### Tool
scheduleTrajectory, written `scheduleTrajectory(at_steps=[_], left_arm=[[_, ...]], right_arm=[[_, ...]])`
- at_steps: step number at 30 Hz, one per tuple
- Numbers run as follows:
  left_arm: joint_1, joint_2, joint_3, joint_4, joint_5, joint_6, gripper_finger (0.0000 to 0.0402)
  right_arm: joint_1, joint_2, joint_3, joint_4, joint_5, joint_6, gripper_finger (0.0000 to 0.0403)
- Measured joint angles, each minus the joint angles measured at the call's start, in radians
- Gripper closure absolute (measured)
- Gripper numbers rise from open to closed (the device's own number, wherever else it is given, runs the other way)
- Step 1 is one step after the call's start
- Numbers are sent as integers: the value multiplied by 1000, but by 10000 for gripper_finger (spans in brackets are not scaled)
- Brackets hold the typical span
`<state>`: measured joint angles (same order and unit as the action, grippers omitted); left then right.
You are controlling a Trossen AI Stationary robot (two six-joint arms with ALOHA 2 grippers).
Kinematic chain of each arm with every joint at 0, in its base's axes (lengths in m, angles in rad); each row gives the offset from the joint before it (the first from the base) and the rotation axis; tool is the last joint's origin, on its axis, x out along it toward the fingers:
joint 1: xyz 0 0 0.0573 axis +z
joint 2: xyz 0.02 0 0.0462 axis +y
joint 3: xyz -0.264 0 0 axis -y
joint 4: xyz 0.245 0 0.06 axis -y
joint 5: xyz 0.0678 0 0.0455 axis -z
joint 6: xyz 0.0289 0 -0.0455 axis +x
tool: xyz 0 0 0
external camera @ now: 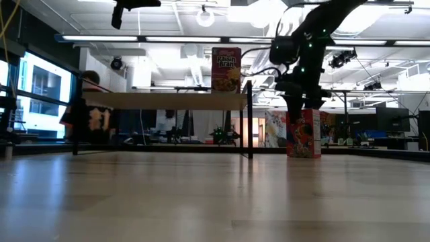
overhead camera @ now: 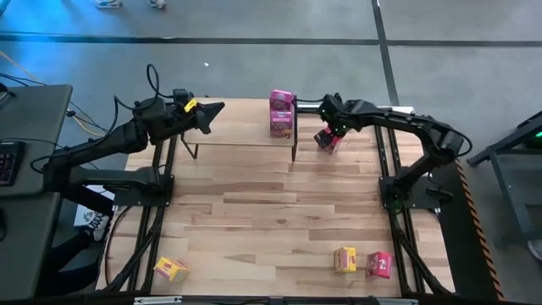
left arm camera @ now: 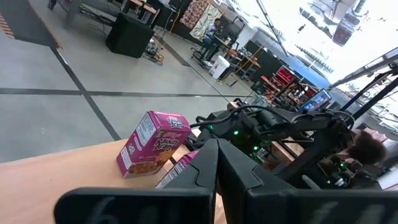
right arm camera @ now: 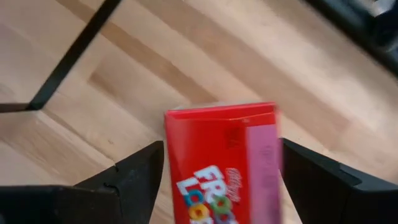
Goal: Stack cereal on shelf
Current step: Put the top red cereal box on the shelf
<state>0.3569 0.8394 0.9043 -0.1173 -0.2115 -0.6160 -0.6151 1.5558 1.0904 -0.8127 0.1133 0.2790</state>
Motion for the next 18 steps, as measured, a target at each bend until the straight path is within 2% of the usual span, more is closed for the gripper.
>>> scheduleTrajectory(at_steps=[4,9,18], left_arm=[[0,0,0,-1,0,1,401],[0,0,0,-14,0,17,401],[0,0,0,-20,0,22,401]], right_arm=[[0,31,0,-4,-20,6,123],[0,36,0,-9,-20,12,157],[0,17,0,-86,-17,4,257]])
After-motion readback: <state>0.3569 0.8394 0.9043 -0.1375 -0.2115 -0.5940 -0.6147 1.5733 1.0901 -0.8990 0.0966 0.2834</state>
